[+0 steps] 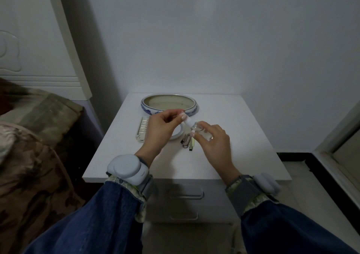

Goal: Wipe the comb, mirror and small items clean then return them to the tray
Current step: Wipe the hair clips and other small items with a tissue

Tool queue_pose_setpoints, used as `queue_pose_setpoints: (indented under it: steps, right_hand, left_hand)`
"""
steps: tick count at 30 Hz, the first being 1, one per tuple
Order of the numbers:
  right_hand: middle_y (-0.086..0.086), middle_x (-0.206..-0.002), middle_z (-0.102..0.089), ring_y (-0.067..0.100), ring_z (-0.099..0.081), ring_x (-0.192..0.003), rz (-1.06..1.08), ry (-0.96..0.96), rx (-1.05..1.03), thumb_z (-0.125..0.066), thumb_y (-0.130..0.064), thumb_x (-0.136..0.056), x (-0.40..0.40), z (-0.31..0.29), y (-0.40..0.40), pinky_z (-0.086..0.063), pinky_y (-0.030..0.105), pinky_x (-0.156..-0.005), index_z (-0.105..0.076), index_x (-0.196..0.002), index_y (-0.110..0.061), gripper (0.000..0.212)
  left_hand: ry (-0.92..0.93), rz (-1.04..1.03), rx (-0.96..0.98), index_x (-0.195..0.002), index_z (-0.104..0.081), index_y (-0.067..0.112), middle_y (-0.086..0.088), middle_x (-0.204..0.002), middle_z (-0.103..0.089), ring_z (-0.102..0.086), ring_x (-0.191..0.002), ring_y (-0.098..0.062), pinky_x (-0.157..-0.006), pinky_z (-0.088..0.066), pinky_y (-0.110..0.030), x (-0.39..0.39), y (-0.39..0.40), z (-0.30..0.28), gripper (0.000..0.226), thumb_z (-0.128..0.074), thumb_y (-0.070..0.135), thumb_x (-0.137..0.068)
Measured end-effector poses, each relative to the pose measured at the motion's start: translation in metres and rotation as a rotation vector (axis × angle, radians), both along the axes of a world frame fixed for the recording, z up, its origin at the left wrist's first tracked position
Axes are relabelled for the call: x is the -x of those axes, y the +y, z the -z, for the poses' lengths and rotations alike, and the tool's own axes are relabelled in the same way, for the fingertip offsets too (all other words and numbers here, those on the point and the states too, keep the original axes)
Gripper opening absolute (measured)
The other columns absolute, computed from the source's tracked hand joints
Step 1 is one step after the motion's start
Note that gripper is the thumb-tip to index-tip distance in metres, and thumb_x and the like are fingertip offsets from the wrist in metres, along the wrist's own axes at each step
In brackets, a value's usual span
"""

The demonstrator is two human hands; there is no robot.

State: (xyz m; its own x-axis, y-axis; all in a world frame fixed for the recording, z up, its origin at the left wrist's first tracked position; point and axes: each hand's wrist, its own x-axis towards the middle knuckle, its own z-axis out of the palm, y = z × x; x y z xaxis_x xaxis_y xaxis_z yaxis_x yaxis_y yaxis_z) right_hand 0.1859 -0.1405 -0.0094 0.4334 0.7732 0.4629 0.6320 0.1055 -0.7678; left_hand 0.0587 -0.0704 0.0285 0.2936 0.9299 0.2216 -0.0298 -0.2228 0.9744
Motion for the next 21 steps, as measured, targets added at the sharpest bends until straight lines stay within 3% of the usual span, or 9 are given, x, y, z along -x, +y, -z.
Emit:
queue_pose_setpoints:
  steps: [3,9,12,15,18,21]
  right_hand:
    - [-0.016,-0.073,-0.053,0.016,-0.055,-0.078,-0.042,0.043,-0.009,-0.070,-0.018,-0.081,0.0005,-0.0014,-0.0023,-0.043,0.028,-0.073,-0.069,-0.098,-0.018,0.017]
    - [0.001,-0.082,-0.064,0.014,-0.057,-0.079,-0.103,0.135,0.004,-0.070,-0.019,-0.082,-0.0001,0.0009,-0.0037,-0.043,0.021,-0.073,-0.069,-0.101,-0.018,0.019]
    - [-0.008,-0.080,-0.060,0.007,-0.054,-0.078,-0.124,0.129,0.045,-0.070,-0.020,-0.081,0.0003,0.0000,-0.0049,-0.039,0.012,-0.072,-0.067,-0.102,-0.018,0.021]
    - [-0.013,-0.084,-0.059,0.012,-0.056,-0.089,-0.152,0.144,0.072,-0.070,-0.019,-0.080,0.0030,-0.0038,-0.0039,-0.042,0.022,-0.081,-0.066,-0.100,-0.016,0.021]
    - [-0.019,-0.085,-0.057,0.011,-0.055,-0.093,-0.158,0.150,0.100,-0.069,-0.019,-0.081,0.0023,-0.0033,-0.0012,-0.040,0.021,-0.081,-0.065,-0.101,-0.016,0.021]
    - [-0.006,-0.094,-0.060,0.012,-0.052,-0.095,-0.141,0.154,0.121,-0.069,-0.022,-0.081,-0.0025,-0.0020,0.0047,-0.037,0.021,-0.081,-0.066,-0.104,-0.017,0.023]
  left_hand:
    - [0.024,0.009,-0.026,-0.098,-0.068,0.018,0.011,-0.088,-0.069,-0.063,-0.077,0.008,-0.079,-0.049,-0.010,-0.0012,-0.0009,-0.0010,0.016,-0.068,0.012,-0.084]
    - [0.031,0.063,-0.032,-0.106,-0.066,0.013,0.009,-0.092,-0.067,-0.061,-0.079,0.014,-0.079,-0.046,-0.005,-0.0051,-0.0038,-0.0054,0.020,-0.064,0.010,-0.086]
    - [0.051,0.081,-0.031,-0.101,-0.067,0.015,0.010,-0.092,-0.067,-0.061,-0.081,0.011,-0.080,-0.046,-0.007,-0.0012,-0.0037,-0.0027,0.016,-0.064,0.011,-0.086]
    - [0.033,0.064,-0.021,-0.098,-0.068,0.012,0.006,-0.091,-0.068,-0.062,-0.081,0.006,-0.083,-0.048,-0.011,0.0024,-0.0028,-0.0013,0.014,-0.065,0.009,-0.085]
    - [0.023,0.066,-0.003,-0.107,-0.066,0.011,0.005,-0.091,-0.068,-0.062,-0.082,0.001,-0.085,-0.049,-0.016,0.0033,-0.0027,-0.0039,0.023,-0.066,0.009,-0.085]
    - [0.031,0.085,-0.011,-0.120,-0.056,0.022,0.001,-0.088,-0.065,-0.061,-0.084,-0.005,-0.084,-0.050,-0.019,0.0014,-0.0037,-0.0082,0.034,-0.063,0.012,-0.087]
